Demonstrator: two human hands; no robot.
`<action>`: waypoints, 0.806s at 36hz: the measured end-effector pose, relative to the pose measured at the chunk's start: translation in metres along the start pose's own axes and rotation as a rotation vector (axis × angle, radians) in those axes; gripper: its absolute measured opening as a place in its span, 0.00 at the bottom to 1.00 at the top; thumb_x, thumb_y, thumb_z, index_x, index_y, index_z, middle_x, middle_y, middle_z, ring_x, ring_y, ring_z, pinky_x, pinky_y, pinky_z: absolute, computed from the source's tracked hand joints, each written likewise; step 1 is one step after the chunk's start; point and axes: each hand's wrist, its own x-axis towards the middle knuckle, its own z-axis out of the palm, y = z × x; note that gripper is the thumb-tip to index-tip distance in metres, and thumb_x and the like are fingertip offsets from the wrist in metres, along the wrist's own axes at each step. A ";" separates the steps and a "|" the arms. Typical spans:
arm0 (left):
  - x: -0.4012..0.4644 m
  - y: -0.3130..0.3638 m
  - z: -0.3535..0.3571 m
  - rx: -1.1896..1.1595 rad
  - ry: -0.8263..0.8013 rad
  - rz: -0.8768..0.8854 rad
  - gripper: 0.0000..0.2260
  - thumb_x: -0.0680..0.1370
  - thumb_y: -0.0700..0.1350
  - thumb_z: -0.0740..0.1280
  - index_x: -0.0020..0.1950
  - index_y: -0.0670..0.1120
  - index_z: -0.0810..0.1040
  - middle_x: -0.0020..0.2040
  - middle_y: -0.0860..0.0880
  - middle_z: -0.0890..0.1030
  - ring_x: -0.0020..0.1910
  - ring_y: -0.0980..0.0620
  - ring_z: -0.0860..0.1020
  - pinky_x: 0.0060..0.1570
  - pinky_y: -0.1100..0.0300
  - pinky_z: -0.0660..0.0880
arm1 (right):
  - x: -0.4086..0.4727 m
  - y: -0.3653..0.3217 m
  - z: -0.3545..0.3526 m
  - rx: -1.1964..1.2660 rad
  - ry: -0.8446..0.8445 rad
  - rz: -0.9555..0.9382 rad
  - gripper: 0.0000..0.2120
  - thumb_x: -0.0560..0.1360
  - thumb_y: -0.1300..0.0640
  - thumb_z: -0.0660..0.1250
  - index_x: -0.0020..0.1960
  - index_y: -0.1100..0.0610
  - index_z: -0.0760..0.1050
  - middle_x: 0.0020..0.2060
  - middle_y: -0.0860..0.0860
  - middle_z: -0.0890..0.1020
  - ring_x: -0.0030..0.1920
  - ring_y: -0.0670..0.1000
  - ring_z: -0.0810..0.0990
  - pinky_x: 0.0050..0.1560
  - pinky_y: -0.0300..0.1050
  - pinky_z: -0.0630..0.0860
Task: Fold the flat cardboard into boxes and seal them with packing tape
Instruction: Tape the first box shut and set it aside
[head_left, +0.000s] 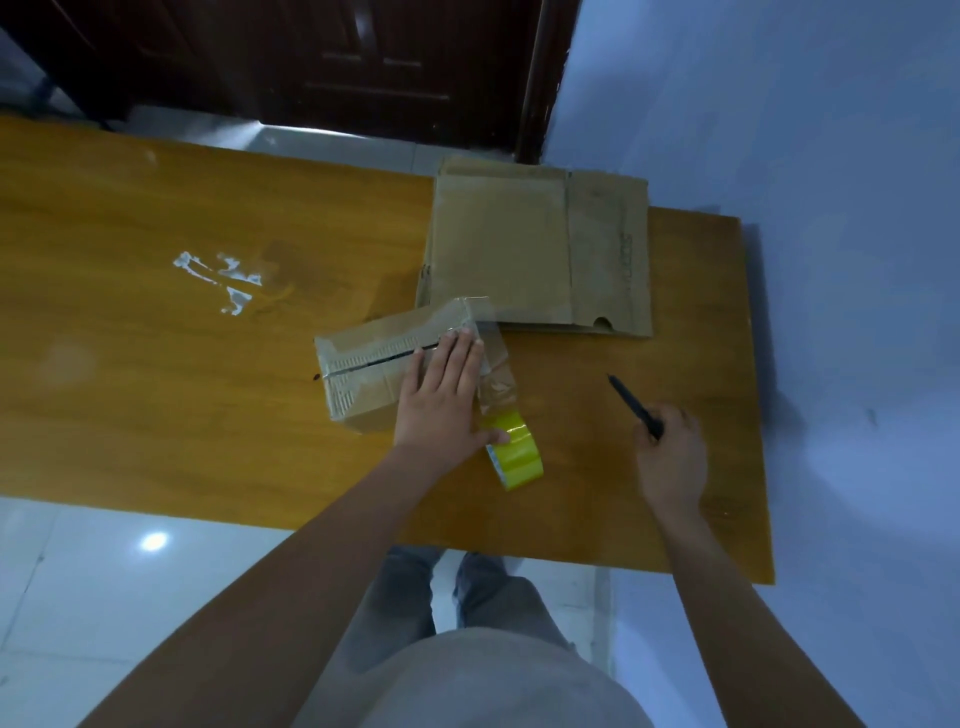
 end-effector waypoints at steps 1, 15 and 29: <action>0.000 0.000 0.000 -0.006 -0.001 -0.002 0.51 0.69 0.74 0.55 0.73 0.45 0.30 0.77 0.49 0.36 0.76 0.50 0.35 0.71 0.49 0.32 | 0.002 0.003 0.004 0.003 -0.018 0.031 0.11 0.77 0.62 0.63 0.59 0.59 0.75 0.54 0.57 0.75 0.46 0.55 0.75 0.40 0.44 0.67; -0.001 0.002 0.000 -0.012 -0.013 -0.002 0.51 0.69 0.75 0.54 0.71 0.45 0.28 0.77 0.49 0.35 0.75 0.50 0.33 0.70 0.49 0.31 | 0.006 -0.035 0.035 0.233 -0.210 -0.017 0.18 0.78 0.56 0.63 0.67 0.56 0.70 0.60 0.53 0.73 0.59 0.53 0.74 0.55 0.43 0.68; 0.002 -0.004 -0.003 -0.052 -0.018 0.037 0.48 0.71 0.72 0.58 0.77 0.45 0.40 0.78 0.49 0.42 0.77 0.50 0.40 0.74 0.49 0.41 | -0.024 -0.092 0.063 0.562 -0.491 0.079 0.05 0.75 0.65 0.66 0.48 0.56 0.76 0.47 0.49 0.79 0.48 0.47 0.76 0.40 0.30 0.70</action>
